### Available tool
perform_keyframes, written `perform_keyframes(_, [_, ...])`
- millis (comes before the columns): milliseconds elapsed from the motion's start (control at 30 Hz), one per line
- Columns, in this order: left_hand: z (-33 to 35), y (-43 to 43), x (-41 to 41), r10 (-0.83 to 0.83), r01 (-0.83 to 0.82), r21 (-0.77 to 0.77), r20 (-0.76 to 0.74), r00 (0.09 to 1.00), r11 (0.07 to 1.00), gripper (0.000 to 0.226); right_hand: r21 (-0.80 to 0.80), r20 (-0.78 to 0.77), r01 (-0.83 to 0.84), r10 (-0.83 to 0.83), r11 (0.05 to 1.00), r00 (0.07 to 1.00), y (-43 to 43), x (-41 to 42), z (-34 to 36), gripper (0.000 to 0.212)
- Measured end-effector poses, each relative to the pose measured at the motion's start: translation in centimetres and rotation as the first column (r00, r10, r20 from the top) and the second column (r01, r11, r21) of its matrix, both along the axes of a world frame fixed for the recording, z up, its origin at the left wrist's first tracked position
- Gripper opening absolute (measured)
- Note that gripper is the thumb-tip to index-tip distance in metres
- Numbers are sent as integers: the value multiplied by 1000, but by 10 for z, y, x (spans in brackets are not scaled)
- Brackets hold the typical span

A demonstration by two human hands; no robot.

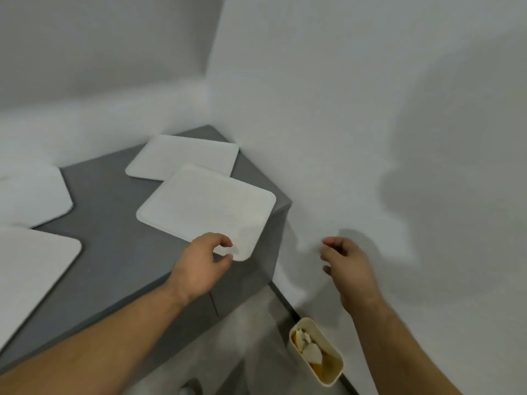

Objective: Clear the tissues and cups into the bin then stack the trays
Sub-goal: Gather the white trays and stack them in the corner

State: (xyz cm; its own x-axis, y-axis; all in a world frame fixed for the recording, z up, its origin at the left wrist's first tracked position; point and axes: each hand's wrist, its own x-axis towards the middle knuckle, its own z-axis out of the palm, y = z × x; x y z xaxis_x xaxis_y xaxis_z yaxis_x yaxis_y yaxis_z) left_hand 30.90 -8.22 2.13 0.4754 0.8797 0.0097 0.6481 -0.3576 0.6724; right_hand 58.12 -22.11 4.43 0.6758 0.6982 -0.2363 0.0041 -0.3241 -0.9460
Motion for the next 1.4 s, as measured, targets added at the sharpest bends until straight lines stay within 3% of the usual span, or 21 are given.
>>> perform_keyframes(100, [25, 12, -39, 52, -43, 123, -75, 996, 992, 25, 39, 50, -65, 63, 997, 997, 27, -24, 27, 18])
perform_keyframes(267, [45, 33, -113, 161, -151, 150, -55, 985, 977, 34, 116, 57, -123, 117, 986, 991, 81, -74, 50, 32])
perform_keyframes(533, [38, 73, -249, 355, -354, 37, -27, 934, 934, 58, 83, 186, -250, 231, 965, 955, 164, -190, 52, 34])
perform_keyframes(667, [20, 82, -322, 469, -469, -25, 15, 883, 883, 53, 25, 258, -364, 346, 931, 902, 199, -259, 41, 32])
perform_keyframes(933, [-14, 58, -438, 767, -780, -29, -165, 620, 625, 65, -137, 371, -627, 626, 767, 686, 246, -391, -2, 34])
perform_keyframes(1100, [-39, 24, -488, 836, -895, -74, -331, 438, 439, 100, -289, 357, -738, 784, 610, 508, 265, -455, -21, 74])
perform_keyframes(1267, [-58, 0, -508, 903, -959, -138, -327, 279, 246, 123, -398, 336, -810, 890, 431, 309, 303, -496, -35, 98])
perform_keyframes(1400, [-63, -5, -515, 959, -973, -205, -238, 155, 107, 125, -442, 319, -811, 912, 383, 257, 336, -514, -49, 105])
